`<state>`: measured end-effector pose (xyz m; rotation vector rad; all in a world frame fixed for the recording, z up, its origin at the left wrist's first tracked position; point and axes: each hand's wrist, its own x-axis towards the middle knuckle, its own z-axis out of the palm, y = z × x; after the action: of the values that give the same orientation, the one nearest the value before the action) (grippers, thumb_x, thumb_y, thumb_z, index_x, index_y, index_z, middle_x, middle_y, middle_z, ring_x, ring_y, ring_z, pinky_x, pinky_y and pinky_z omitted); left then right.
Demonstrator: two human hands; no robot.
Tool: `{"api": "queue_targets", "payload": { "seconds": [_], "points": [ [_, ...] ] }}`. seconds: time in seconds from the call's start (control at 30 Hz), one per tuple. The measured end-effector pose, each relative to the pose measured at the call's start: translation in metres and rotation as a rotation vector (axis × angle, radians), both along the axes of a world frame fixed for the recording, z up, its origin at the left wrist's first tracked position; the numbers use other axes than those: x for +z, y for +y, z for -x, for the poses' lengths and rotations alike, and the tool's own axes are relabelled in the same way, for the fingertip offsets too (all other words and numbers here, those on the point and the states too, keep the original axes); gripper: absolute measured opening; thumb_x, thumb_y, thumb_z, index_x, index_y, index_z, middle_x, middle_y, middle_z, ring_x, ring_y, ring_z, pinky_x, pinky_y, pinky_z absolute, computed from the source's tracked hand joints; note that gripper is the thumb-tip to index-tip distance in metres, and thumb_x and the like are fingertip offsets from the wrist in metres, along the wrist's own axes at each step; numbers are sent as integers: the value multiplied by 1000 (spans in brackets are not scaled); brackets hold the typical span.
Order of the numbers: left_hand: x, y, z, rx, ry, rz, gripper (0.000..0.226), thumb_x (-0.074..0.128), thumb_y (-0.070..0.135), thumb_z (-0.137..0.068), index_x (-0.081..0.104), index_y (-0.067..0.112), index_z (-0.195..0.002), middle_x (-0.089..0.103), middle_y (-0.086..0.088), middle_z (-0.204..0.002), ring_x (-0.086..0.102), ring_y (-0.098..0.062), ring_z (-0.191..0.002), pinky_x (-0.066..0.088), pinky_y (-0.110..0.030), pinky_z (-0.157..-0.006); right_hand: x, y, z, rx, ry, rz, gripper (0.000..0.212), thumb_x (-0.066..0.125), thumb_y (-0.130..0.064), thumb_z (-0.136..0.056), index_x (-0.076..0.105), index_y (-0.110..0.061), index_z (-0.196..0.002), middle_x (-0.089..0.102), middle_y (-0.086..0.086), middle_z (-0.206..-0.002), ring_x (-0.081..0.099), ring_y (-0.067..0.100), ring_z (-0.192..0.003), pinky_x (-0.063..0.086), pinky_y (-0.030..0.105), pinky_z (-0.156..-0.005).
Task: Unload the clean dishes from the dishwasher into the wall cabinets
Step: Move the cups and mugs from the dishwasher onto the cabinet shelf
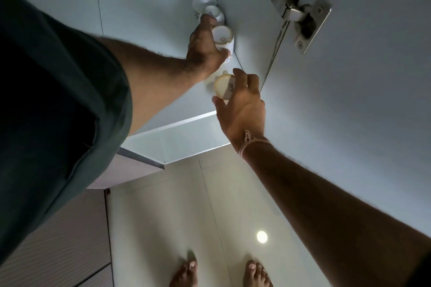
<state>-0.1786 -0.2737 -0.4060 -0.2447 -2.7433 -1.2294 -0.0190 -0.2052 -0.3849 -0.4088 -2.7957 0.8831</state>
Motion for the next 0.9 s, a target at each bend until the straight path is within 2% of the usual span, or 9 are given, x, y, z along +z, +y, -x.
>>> {"api": "queue_targets", "payload": {
  "seconds": [0.07,0.2,0.3,0.37,0.53,0.67,0.8,0.9],
  "points": [
    [-3,-1,5,1,41,18,62,78,19,-65,50,15,-121,58,-1,-113,56,-18,-100,49,-26,-83,-2,-1,10,0,-2,-3,63,73,-32,-84,42,-14,-136,46,9,-130,64,31,-97,53,39,-84],
    [-9,-6,14,8,34,65,61,76,23,-70,49,14,-124,54,-5,-122,51,-21,-113,37,-16,-84,-6,-3,32,-9,6,-24,63,72,-32,-85,42,-12,-136,48,11,-128,64,31,-98,53,38,-84],
    [-10,-8,16,47,-4,13,60,74,29,-66,50,16,-120,58,-2,-117,57,-21,-109,50,-29,-90,-10,-1,45,-18,-12,-41,60,72,-29,-85,43,-12,-135,48,11,-126,63,32,-99,52,39,-83],
    [-12,-10,17,64,-13,-16,60,73,33,-63,50,18,-117,62,1,-112,61,-20,-105,55,-35,-86,-12,0,51,-9,-6,-57,57,73,-24,-83,46,-13,-133,50,10,-124,64,32,-99,53,39,-82],
    [-16,-18,17,62,-68,-85,56,78,35,-67,51,17,-114,68,3,-103,67,-15,-92,58,-29,-78,-13,7,70,7,-15,-136,49,65,-17,-85,48,-22,-131,52,8,-122,64,33,-100,53,38,-80],
    [-16,-25,19,95,-114,-96,59,77,27,-71,51,16,-122,64,-1,-105,64,-15,-94,54,-19,-74,-13,12,80,37,-38,-257,45,54,-14,-90,47,-28,-133,50,10,-122,65,35,-97,54,39,-79],
    [-11,-22,19,118,-150,-96,49,69,15,-76,55,14,-123,66,0,-110,62,-15,-99,50,-17,-77,-16,12,86,86,-23,-394,50,46,-9,-91,40,-17,-140,44,10,-140,66,35,-99,54,40,-81],
    [-12,-17,16,166,-199,-181,42,60,10,-78,62,18,-119,70,4,-108,64,-13,-98,48,-11,-70,-17,13,92,105,-31,-433,51,44,-6,-92,34,-5,-142,37,14,-149,67,35,-100,53,40,-81]
  ]
}}
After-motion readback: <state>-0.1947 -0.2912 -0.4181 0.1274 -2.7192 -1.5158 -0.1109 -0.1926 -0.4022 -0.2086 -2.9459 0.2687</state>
